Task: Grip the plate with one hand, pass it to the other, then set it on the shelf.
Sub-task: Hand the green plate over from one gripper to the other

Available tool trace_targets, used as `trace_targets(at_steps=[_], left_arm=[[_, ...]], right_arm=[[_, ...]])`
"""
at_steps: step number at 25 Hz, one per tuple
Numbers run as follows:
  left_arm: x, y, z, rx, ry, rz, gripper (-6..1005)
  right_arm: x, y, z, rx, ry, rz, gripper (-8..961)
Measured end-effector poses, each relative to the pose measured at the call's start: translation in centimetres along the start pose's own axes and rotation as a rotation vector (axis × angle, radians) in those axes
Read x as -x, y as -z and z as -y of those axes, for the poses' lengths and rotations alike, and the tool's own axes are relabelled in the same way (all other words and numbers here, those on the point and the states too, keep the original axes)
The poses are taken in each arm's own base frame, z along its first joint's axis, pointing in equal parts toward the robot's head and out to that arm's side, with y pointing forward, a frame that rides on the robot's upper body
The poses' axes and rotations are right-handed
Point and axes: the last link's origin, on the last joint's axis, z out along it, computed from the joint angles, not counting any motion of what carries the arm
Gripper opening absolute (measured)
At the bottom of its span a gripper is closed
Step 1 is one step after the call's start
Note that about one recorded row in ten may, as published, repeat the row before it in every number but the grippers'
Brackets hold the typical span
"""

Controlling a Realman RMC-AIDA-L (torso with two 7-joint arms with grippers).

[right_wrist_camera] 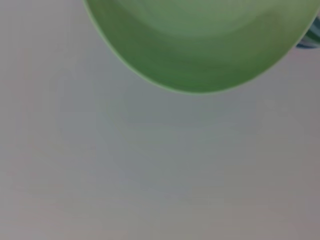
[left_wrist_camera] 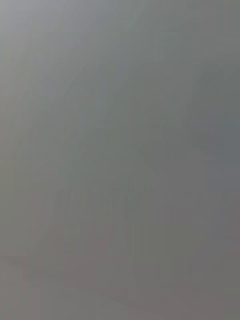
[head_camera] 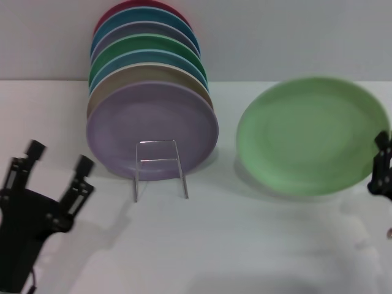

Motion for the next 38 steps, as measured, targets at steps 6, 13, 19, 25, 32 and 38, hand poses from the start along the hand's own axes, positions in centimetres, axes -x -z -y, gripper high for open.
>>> trace_targets(at_steps=[6, 13, 19, 25, 32, 38], left_arm=[[1.2, 0.0, -1.4, 0.058, -0.019, 0.073, 764], [2.2, 0.1, -2.2, 0.094, -0.032, 0.139, 761], [2.7, 0.0, -2.2, 0.105, -0.054, 0.175, 759], [3.4, -0.5, -2.3, 0.115, -0.079, 0.207, 756], [4.4, -1.1, -2.8, 0.126, -0.076, 0.264, 754], [4.5, -1.5, -3.1, 0.136, -0.069, 0.267, 751]], right_arm=[[0.5, 2.0, -2.6, 0.019, 0.052, 0.007, 20], [1.6, 3.7, -6.8, 0.018, 0.121, 0.028, 20], [2.6, 4.3, -8.8, 0.021, 0.221, 0.046, 19], [2.7, 4.7, -9.5, 0.032, 0.293, 0.042, 19], [2.4, 4.8, -9.8, 0.050, 0.314, 0.023, 20], [1.9, 4.6, -9.8, 0.060, 0.315, -0.005, 20]])
